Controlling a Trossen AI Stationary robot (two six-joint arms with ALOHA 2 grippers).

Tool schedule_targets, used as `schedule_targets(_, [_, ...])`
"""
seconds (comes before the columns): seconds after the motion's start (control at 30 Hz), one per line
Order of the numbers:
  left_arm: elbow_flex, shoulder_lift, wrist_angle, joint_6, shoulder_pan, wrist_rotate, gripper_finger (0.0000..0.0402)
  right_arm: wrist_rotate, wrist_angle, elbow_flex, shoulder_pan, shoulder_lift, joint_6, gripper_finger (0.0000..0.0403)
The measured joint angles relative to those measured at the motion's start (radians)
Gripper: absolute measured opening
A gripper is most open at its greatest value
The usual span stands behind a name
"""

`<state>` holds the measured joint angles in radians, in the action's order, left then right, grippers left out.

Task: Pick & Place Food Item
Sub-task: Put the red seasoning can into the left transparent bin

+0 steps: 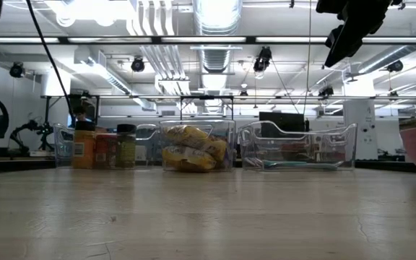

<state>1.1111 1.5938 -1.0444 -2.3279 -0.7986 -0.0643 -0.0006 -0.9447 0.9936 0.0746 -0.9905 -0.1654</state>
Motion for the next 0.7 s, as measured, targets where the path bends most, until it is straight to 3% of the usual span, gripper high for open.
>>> schedule_targets(0.53, [-0.046,0.014,0.011,-0.004,0.003,0.002,0.0224,-0.002,0.0,0.0,0.0,0.0,0.0,0.02])
schedule_targets(0.7, [-0.102,0.013,0.101,-0.004,0.007,0.028,0.0224,-0.008,0.0,0.0,0.0,0.0,0.0,0.02])
